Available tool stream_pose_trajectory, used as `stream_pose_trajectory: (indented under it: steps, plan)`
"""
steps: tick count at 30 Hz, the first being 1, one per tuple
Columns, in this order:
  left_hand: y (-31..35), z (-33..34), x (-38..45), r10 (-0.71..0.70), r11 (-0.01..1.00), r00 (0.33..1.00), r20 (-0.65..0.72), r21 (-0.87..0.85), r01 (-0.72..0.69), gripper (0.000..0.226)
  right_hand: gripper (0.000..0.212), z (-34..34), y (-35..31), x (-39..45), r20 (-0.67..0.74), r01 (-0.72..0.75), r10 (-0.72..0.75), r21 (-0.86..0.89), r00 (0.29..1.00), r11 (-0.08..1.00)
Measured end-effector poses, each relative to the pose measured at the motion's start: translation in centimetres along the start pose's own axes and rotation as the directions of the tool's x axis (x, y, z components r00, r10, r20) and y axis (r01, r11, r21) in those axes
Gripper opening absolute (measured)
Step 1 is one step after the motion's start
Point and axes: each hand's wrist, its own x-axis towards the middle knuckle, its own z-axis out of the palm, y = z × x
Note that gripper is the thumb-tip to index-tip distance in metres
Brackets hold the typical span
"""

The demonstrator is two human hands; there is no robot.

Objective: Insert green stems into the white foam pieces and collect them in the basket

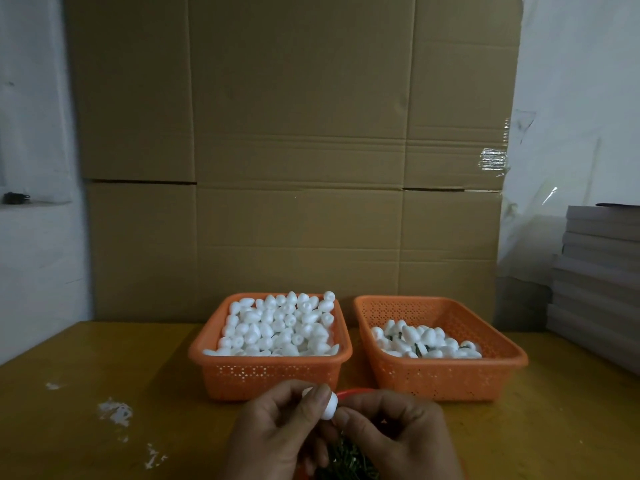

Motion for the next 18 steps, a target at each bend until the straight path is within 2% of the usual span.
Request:
stream_pose_trajectory:
  steps: [8, 15, 18]
  plan:
    - [0.13, 0.05, -0.26, 0.093, 0.991, 0.996, -0.007, 0.094, -0.092, 0.053, 0.015, -0.01, -0.26, -0.05, 0.024, -0.001, 0.003, -0.050, 1.000, 0.999]
    - [0.19, 0.16, -0.59, 0.080, 0.990, 0.997, 0.014, 0.114, -0.081, 0.047, 0.021, 0.02, -0.02, -0.03, -0.006, -0.046, 0.046, -0.079, 0.999, 0.996]
    - [0.62, 0.40, -0.73, 0.067, 0.990, 0.998, -0.001, 0.125, -0.067, 0.029, 0.016, -0.08, -0.11, -0.04, 0.016, -0.079, 0.080, -0.058, 0.997, 0.995]
